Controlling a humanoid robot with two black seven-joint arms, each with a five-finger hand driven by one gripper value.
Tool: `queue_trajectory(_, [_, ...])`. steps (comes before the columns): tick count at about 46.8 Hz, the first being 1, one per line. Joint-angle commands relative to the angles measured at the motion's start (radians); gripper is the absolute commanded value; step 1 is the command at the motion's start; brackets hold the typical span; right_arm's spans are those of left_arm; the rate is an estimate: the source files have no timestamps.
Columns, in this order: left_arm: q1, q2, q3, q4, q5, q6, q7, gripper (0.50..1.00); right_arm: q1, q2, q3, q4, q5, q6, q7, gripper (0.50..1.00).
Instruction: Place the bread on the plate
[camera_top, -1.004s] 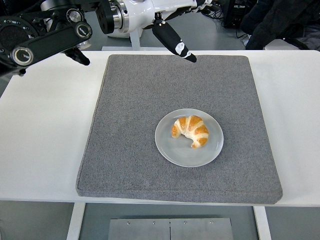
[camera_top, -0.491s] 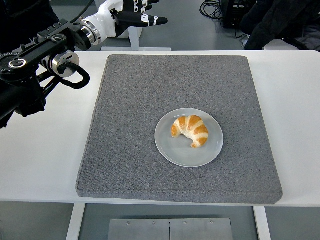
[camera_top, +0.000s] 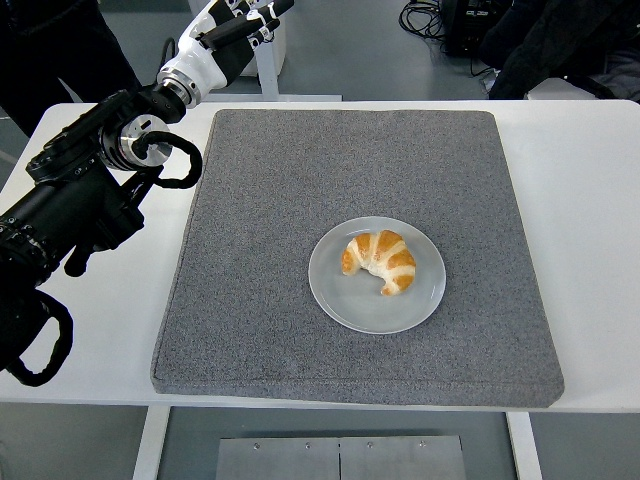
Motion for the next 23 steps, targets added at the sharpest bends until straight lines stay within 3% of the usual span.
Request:
queue_trajectory(1, [0.023, -0.004, -0.017, 0.004, -0.017, -0.004, 0.0, 0.992, 0.0, 0.0, 0.0, 0.001, 0.0, 0.0, 0.001, 1.0])
queue_trajectory(23, [0.048, -0.057, -0.125, 0.079, -0.038, -0.007, 0.0, 0.992, 0.0, 0.0, 0.0, 0.0, 0.0, 0.0, 0.0, 1.0])
